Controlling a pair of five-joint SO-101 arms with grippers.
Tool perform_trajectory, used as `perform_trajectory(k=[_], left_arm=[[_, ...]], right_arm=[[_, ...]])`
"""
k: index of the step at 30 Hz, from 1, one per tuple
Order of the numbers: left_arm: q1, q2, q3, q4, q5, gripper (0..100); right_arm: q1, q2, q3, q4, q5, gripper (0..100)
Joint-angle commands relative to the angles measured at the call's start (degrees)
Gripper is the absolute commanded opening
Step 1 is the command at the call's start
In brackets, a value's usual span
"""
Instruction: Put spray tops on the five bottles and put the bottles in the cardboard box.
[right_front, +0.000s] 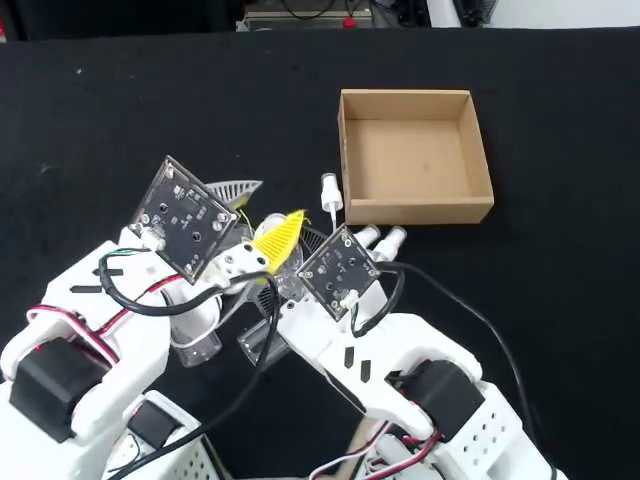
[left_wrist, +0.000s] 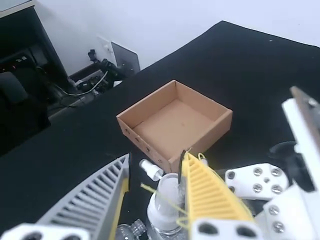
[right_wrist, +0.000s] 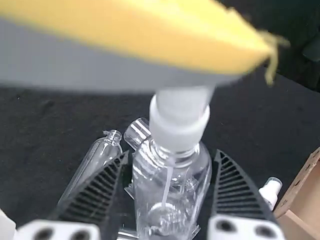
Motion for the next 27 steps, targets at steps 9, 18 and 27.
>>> perform_trajectory(k=[9,18,27], left_arm=[[-5.6,0.5,-1.5,-3.3,-0.4,17],[-6.0,0.7,-1.6,-2.9,-0.4,17],[-6.1,-0.5,2.2,-2.7,-0.5,17]], right_arm=[[-0.1,0.2,-0.2,-1.3,-0.3,19.1],[-0.1,0.2,-0.2,-1.3,-0.3,19.1],[-0.1,0.2,-0.2,-1.3,-0.3,19.1]])
